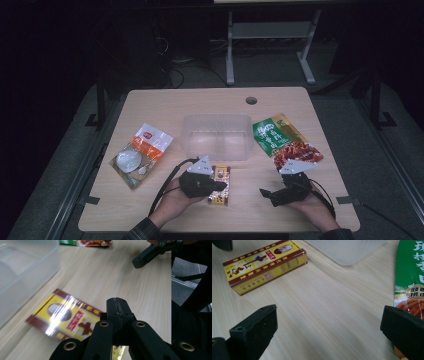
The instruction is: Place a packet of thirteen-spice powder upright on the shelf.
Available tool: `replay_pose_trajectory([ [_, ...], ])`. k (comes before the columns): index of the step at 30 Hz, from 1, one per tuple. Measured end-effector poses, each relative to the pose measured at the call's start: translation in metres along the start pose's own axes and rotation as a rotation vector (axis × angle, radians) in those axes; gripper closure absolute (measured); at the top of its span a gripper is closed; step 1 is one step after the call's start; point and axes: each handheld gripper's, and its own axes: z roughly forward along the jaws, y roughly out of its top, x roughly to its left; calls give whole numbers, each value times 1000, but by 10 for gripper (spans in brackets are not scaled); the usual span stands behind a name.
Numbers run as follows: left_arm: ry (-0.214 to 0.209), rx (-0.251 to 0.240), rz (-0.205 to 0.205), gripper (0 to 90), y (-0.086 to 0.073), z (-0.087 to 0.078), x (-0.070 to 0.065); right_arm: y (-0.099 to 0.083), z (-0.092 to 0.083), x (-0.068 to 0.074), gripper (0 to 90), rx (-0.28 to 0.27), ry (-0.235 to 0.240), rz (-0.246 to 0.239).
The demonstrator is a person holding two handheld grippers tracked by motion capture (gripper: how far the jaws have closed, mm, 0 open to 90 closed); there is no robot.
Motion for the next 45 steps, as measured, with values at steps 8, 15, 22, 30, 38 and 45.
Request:
replay_pose_trajectory([
  [8,-12,38,18,898,1,29,-9,0,0,0,6,-2,4,3],
  [15,-9,87,13,898,-4,40,-12,0,0,0,7,-1,1,-4],
  [22,-15,105,12,898,-8,36,-12,0,-1,-1,7,-6,0,-6],
  [30,16,129,7,898,-16,21,-10,0,0,-2,7,-4,-2,0],
  [38,58,150,-11,899,-31,-2,-6,1,0,-1,7,-3,-6,-6],
  [45,92,168,-21,898,-42,-17,-1,1,2,-2,7,3,-3,-9],
])
